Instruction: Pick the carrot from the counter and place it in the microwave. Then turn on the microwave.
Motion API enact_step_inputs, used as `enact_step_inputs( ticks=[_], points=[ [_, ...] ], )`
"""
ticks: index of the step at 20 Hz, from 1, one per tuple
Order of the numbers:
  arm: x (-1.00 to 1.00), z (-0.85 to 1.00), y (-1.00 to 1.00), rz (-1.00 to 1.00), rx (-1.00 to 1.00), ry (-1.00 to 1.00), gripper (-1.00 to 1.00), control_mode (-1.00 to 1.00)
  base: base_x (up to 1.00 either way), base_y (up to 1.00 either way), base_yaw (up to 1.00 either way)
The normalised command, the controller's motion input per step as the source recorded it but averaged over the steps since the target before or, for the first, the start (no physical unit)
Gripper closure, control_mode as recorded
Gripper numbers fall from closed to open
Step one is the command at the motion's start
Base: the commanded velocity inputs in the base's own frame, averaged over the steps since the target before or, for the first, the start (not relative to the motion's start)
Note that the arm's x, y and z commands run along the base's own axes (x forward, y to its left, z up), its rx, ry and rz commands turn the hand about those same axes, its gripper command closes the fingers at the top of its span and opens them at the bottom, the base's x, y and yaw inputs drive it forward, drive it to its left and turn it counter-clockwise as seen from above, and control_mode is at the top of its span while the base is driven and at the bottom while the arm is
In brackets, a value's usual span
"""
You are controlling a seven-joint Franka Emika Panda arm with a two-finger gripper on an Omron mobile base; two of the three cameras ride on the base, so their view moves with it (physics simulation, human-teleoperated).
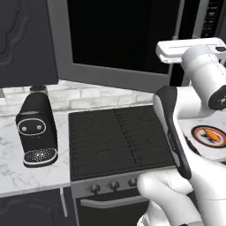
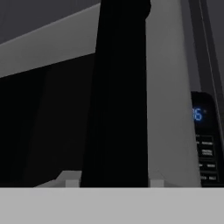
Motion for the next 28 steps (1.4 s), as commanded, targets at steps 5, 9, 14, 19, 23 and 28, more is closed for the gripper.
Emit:
enact_step_inputs(
  ticks=[5,9,14,19,23,28],
  points=[
    [-0.56,0.03,0.24,-0.08,0.0,0.1,1.0,-1.0,0.0,0.0,0.0],
    [-0.54,0.02,0.25,-0.08,0.0,0.12,1.0,-1.0,0.0,0.0,0.0],
    [-0.52,0.0,0.25,-0.07,0.0,0.11,1.0,-1.0,0.0,0.0,0.0],
    [-0.46,0.0,0.24,-0.05,0.0,0.05,1.0,-1.0,0.0,0.0,0.0],
    [-0.3,0.0,0.33,-0.03,-0.01,0.02,1.0,-1.0,0.0,0.0,0.0],
    [-0.24,0.0,0.35,-0.02,-0.03,0.0,1.0,-1.0,0.0,0.0,0.0]
  ],
)
